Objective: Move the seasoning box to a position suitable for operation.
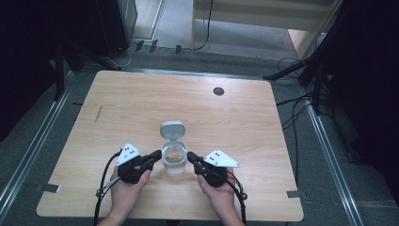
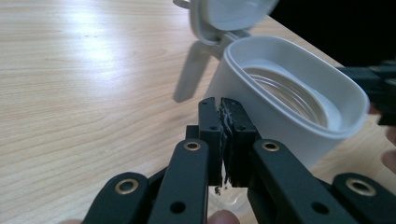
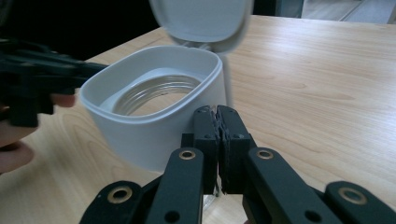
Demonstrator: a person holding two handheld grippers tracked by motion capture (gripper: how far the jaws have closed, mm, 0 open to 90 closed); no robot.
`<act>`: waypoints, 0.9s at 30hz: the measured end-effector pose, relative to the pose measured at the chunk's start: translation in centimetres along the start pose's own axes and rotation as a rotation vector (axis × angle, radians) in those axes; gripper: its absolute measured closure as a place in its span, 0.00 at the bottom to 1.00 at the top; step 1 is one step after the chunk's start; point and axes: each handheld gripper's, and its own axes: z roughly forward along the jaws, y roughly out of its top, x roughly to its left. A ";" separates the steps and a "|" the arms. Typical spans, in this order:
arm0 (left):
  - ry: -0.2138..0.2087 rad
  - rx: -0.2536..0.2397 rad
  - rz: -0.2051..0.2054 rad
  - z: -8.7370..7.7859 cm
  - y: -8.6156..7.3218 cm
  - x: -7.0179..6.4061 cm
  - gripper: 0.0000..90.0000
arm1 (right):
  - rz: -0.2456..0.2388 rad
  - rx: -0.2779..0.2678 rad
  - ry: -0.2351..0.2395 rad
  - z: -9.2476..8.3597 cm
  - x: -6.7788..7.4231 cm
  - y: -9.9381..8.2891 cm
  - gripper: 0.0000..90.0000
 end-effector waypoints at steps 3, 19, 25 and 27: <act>0.004 -0.003 -0.005 0.1 0.1 0.3 0.98 | -0.007 0.007 0.004 -0.2 0.6 -0.1 0.98; 0.240 -0.059 -0.043 -6.3 -3.5 9.8 0.34 | 0.020 -0.015 -0.062 -0.3 -3.5 1.7 0.92; 0.320 -0.055 -0.031 -7.4 -3.6 11.0 0.24 | 0.019 -0.020 -0.072 0.2 -3.8 2.9 0.91; 0.320 -0.053 -0.038 -7.3 -3.7 11.1 0.24 | 0.027 -0.011 -0.068 0.5 -4.0 3.1 0.90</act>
